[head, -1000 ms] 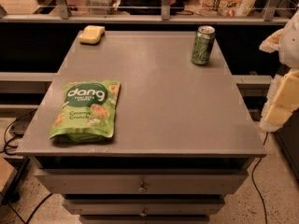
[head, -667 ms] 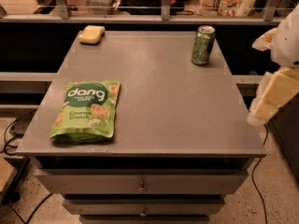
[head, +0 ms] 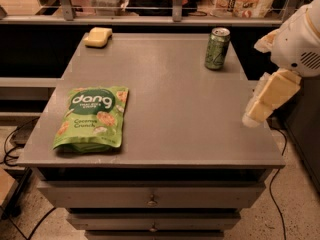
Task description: Pick sponge
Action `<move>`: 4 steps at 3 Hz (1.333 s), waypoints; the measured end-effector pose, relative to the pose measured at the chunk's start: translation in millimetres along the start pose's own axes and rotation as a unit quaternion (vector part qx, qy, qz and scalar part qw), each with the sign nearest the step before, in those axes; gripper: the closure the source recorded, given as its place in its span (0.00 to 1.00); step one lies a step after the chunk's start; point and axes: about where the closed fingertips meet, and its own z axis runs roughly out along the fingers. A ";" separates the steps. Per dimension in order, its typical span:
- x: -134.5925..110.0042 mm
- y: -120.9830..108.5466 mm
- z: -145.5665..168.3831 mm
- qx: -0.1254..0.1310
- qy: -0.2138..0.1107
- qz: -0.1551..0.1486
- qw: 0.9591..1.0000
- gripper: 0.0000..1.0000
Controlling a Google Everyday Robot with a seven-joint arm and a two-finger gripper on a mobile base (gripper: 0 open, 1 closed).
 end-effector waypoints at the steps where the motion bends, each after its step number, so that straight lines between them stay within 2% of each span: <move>1: -11.6 -3.2 6.5 -0.001 -0.016 0.001 1.000 0.00; 2: -45.1 -10.5 23.9 -0.006 -0.063 -0.004 0.998 0.00; 3: -86.5 -17.5 51.0 -0.021 -0.121 -0.009 0.992 0.00; 4: -122.2 -25.5 75.3 -0.037 -0.173 -0.004 0.984 0.00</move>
Offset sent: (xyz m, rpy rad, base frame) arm 0.0634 0.1025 -0.0003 0.2716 -0.0724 0.1133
